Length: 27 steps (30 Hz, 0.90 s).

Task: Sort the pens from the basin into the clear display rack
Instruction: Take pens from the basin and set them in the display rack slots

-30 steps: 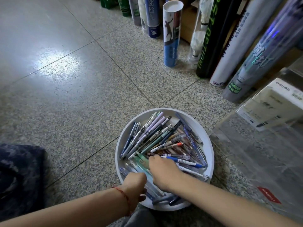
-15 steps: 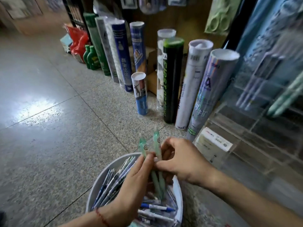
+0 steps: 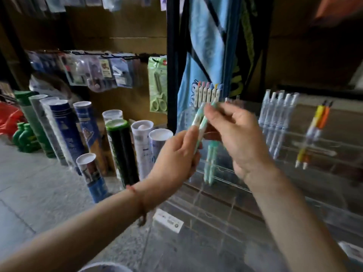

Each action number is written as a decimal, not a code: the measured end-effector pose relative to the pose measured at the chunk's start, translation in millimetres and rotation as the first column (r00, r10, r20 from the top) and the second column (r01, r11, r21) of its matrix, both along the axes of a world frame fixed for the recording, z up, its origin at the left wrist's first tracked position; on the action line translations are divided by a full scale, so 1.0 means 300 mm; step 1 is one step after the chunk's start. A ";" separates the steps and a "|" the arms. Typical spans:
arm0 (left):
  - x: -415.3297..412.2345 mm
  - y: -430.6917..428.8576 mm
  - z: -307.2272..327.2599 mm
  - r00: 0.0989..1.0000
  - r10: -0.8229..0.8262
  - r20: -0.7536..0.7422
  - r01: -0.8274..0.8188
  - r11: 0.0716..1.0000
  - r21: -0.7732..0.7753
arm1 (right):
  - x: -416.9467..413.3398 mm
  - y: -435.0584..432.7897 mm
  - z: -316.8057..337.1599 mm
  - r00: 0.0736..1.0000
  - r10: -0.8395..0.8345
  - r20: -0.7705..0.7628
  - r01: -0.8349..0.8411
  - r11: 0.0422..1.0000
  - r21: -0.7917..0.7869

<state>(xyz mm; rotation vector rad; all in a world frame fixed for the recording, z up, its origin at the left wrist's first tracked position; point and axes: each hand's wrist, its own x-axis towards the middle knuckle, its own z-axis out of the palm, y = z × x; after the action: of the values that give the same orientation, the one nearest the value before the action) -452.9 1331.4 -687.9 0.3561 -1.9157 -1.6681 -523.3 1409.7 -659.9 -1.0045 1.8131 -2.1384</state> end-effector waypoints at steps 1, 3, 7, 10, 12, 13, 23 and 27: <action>-0.046 0.019 0.013 1.000 0.003 -0.011 -0.004 0.996 -0.085 | -0.027 0.029 0.020 0.999 -0.051 -0.007 0.050 0.998 -0.029; -0.112 0.036 0.011 0.999 0.047 -0.027 -0.051 0.982 -0.184 | -0.078 0.085 0.053 0.994 -0.112 0.017 0.113 0.987 -0.111; -0.124 -0.017 -0.047 0.965 0.253 -0.064 -0.261 0.921 -0.290 | -0.160 0.161 0.078 0.914 -0.378 -0.147 0.329 0.903 -0.278; -0.103 -0.063 -0.101 0.955 0.291 -0.059 -0.293 0.895 -0.335 | -0.182 0.146 0.032 0.782 -0.397 -0.481 0.414 0.907 -0.075; -0.105 -0.077 -0.129 0.969 0.241 -0.061 -0.247 0.912 -0.328 | -0.188 0.113 -0.027 0.777 -0.284 -0.562 0.421 0.898 0.128; -0.110 -0.080 -0.139 0.979 0.196 -0.061 -0.206 0.930 -0.303 | -0.188 0.097 -0.056 0.795 -0.243 -0.555 0.407 0.893 0.192; -0.151 -0.075 -0.198 0.990 0.095 -0.106 -0.116 0.971 -0.209 | -0.216 0.041 -0.142 0.852 -0.114 -0.511 0.385 0.796 0.466; -0.152 -0.071 -0.205 0.989 0.108 -0.101 -0.128 0.967 -0.222 | -0.222 0.037 -0.151 0.866 -0.126 -0.484 0.385 0.785 0.485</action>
<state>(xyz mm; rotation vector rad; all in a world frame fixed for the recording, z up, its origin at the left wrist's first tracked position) -498.5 1310.2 -749.4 0.2942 -1.9548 -1.3488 -590.0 1421.0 -705.0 -1.1632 2.7223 -1.3554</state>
